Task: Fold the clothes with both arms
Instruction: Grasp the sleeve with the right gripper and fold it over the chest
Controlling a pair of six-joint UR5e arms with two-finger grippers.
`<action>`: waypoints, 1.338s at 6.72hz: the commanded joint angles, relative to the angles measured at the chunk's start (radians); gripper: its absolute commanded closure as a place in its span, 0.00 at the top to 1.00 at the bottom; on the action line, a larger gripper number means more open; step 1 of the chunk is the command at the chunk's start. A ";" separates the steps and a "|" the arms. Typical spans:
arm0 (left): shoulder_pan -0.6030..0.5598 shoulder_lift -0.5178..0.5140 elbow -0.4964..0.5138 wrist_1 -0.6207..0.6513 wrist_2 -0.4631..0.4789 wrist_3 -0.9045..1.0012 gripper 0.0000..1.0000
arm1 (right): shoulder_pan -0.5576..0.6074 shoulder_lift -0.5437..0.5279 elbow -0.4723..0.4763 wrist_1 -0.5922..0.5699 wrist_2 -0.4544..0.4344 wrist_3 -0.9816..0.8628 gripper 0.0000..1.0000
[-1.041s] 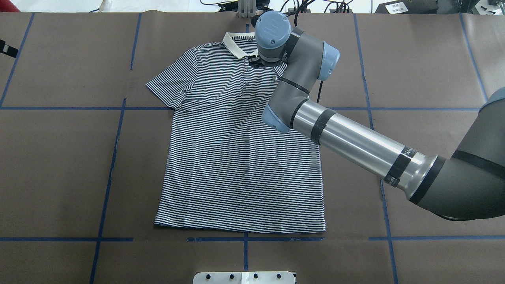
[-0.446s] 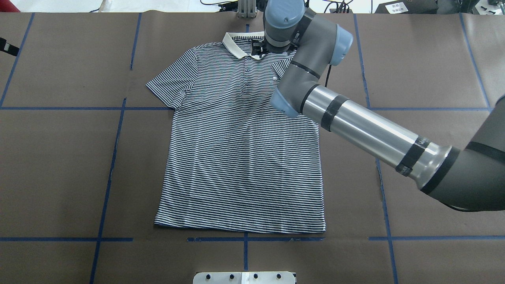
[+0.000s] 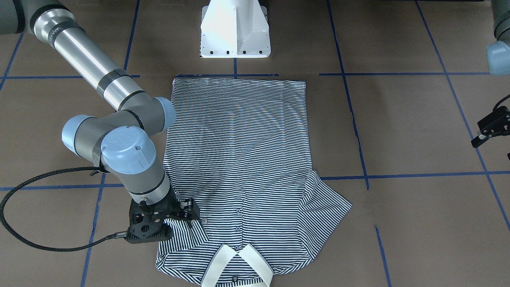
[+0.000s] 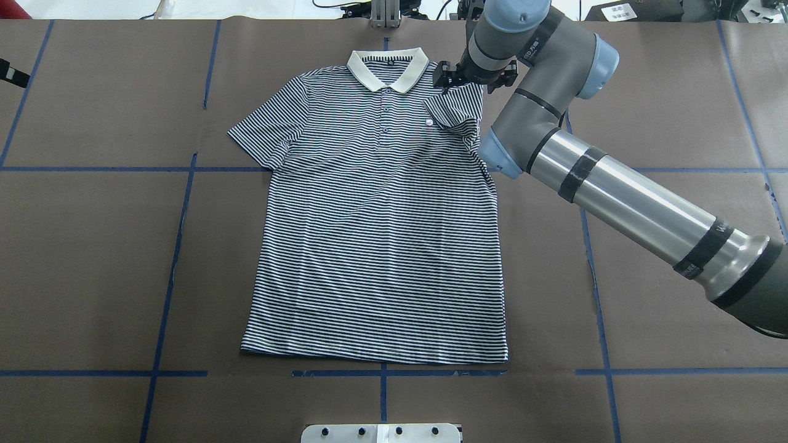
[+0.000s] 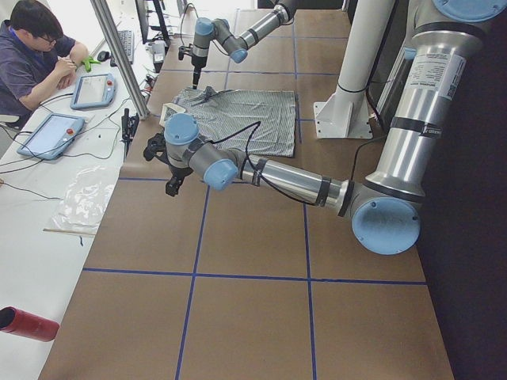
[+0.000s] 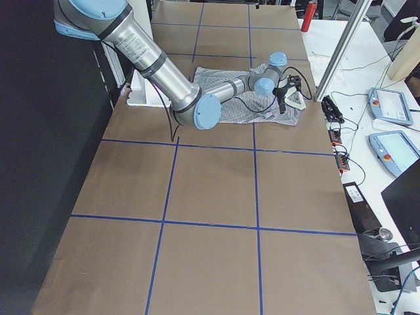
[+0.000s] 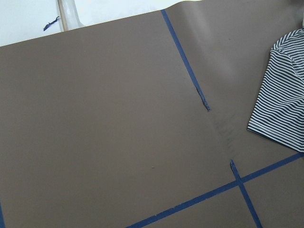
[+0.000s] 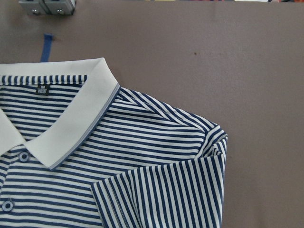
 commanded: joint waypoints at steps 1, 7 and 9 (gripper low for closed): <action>0.000 0.000 0.002 0.002 0.000 0.000 1.00 | -0.028 -0.014 0.001 0.000 0.011 0.032 0.99; 0.002 -0.046 0.050 -0.003 0.000 0.002 1.00 | -0.163 0.018 0.023 0.003 0.005 0.151 0.99; 0.002 -0.063 0.052 0.003 0.005 -0.003 1.00 | -0.180 0.026 0.099 -0.035 0.014 0.207 0.99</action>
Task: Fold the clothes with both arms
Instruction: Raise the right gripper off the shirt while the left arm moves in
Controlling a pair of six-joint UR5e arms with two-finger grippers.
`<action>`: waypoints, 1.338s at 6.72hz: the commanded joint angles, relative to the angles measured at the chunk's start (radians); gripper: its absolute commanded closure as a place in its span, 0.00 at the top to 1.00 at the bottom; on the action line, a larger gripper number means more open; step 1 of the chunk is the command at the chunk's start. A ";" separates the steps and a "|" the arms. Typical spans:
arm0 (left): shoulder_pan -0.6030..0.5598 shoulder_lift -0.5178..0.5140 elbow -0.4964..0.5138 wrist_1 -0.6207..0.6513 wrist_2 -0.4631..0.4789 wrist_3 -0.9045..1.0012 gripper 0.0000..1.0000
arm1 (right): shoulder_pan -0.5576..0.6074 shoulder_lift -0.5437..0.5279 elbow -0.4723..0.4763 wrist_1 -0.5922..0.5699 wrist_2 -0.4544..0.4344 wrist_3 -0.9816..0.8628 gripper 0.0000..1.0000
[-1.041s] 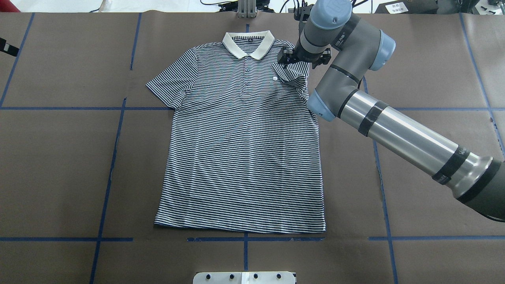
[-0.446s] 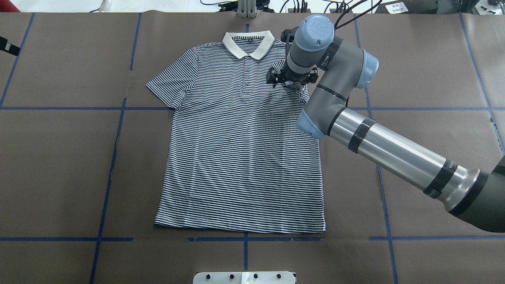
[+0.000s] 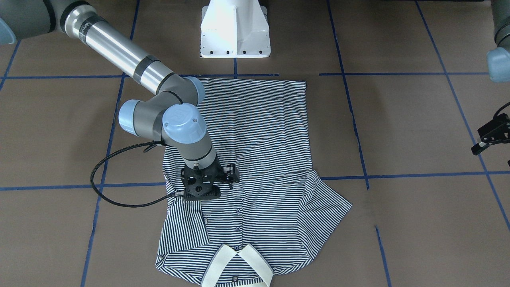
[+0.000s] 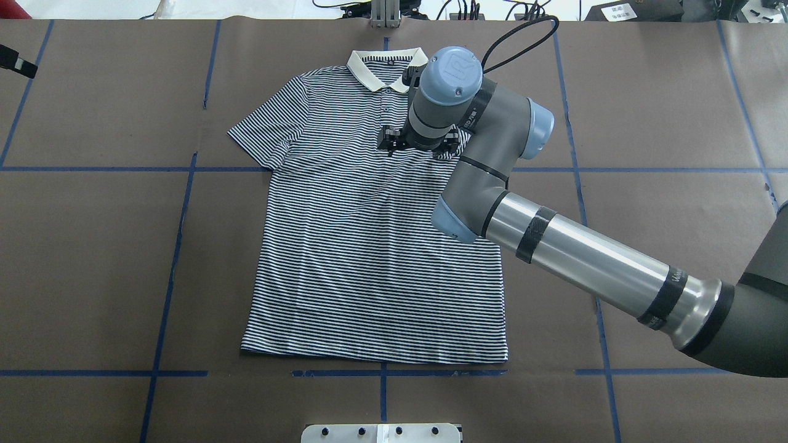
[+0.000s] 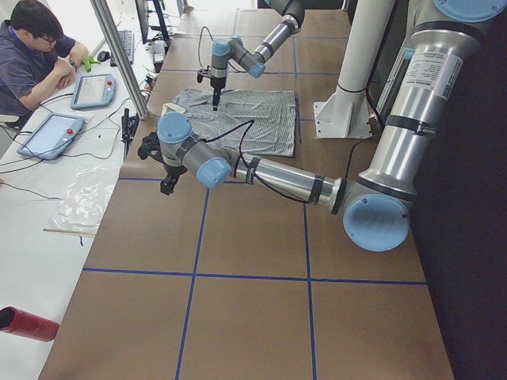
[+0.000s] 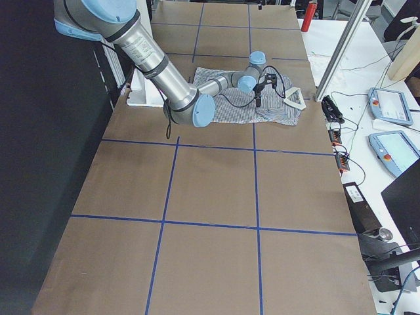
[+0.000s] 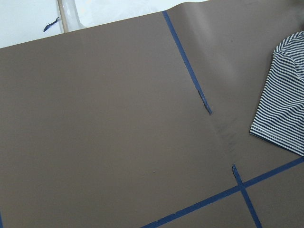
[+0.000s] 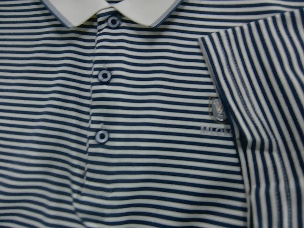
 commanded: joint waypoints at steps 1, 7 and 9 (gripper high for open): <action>0.012 -0.051 0.015 -0.007 0.006 -0.098 1.00 | -0.003 0.006 0.110 -0.132 0.019 0.034 0.99; 0.486 -0.324 0.274 -0.191 0.594 -0.765 1.00 | 0.291 -0.236 0.498 -0.581 0.171 -0.255 1.00; 0.535 -0.326 0.299 -0.185 0.673 -0.770 1.00 | 0.292 -0.261 0.508 -0.572 0.193 -0.256 1.00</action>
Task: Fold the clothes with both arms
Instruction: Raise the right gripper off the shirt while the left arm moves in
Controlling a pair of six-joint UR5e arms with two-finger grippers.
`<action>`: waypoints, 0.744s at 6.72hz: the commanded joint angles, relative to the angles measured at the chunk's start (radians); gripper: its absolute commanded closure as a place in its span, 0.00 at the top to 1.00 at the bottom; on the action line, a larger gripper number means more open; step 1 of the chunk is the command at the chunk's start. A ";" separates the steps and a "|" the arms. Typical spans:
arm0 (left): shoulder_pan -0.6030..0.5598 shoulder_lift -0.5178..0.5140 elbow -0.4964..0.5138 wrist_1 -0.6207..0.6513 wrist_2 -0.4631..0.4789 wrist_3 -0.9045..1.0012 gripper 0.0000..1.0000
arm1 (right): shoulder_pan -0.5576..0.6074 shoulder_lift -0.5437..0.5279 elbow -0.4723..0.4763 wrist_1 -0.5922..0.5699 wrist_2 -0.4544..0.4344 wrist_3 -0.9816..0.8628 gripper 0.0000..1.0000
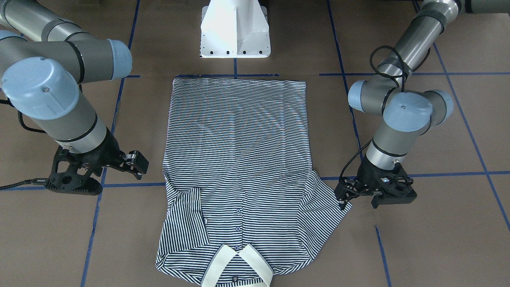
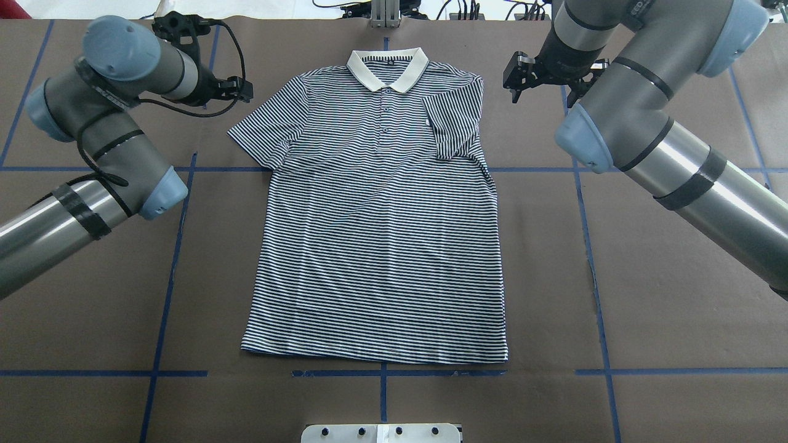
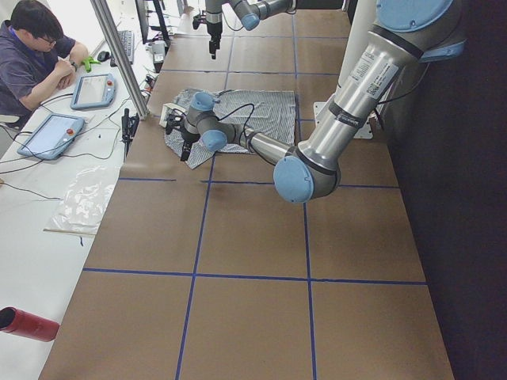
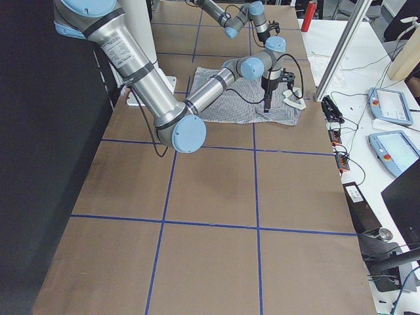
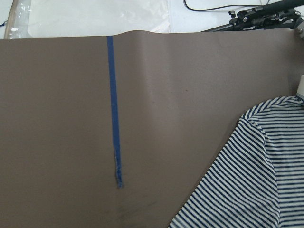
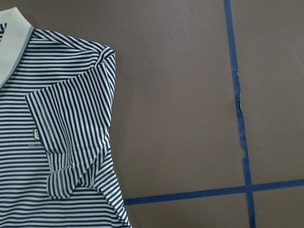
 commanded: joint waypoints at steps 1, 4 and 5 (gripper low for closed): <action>0.056 -0.006 0.055 -0.007 0.112 -0.029 1.00 | 0.002 -0.016 0.008 0.001 0.008 -0.010 1.00; 0.084 -0.004 0.069 -0.009 0.129 -0.043 0.99 | -0.002 -0.016 0.007 0.001 0.006 -0.005 1.00; 0.085 -0.004 0.077 -0.010 0.129 -0.043 0.99 | -0.002 -0.016 0.007 0.001 0.006 -0.004 1.00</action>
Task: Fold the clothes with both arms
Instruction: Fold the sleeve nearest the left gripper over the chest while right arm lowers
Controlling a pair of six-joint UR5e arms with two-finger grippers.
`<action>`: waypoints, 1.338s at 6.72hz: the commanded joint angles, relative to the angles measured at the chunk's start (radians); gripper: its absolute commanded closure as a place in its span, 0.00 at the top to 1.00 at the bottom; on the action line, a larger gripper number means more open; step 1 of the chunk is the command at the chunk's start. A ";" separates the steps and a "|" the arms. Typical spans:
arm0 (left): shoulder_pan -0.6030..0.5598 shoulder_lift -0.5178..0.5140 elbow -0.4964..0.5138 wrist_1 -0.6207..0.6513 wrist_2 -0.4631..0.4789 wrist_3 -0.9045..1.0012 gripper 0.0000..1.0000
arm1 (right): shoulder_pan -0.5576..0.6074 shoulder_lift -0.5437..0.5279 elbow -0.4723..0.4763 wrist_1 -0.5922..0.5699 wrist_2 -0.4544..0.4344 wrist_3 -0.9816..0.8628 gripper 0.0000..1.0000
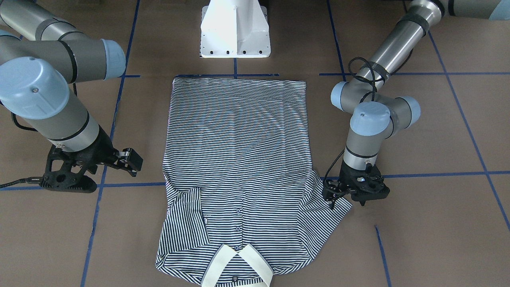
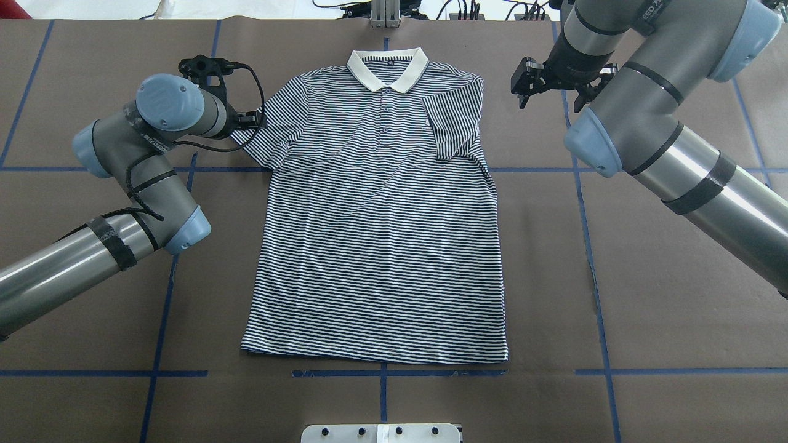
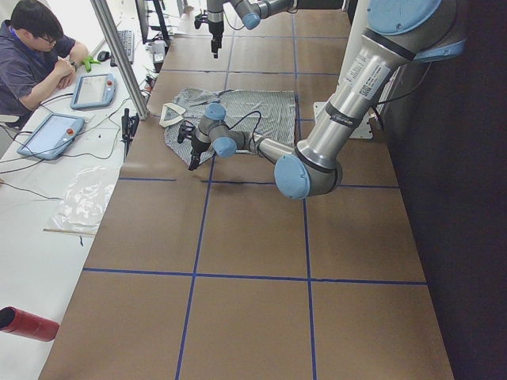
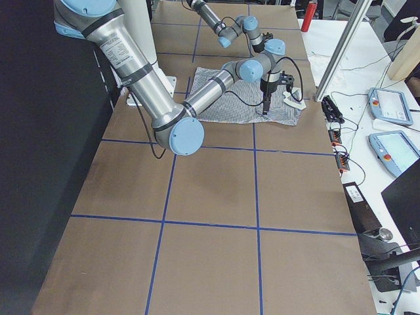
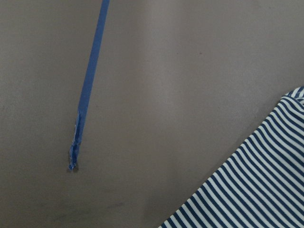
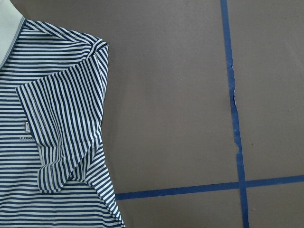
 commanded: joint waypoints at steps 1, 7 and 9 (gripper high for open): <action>0.009 0.002 0.011 -0.003 0.001 0.000 0.98 | -0.006 0.001 -0.001 0.000 -0.002 0.003 1.00; 0.009 -0.032 0.002 0.014 -0.005 -0.004 0.00 | -0.006 0.000 -0.010 0.000 -0.002 0.002 1.00; 0.004 -0.070 -0.080 0.122 -0.012 -0.011 0.00 | -0.007 -0.005 -0.011 0.000 -0.002 0.000 1.00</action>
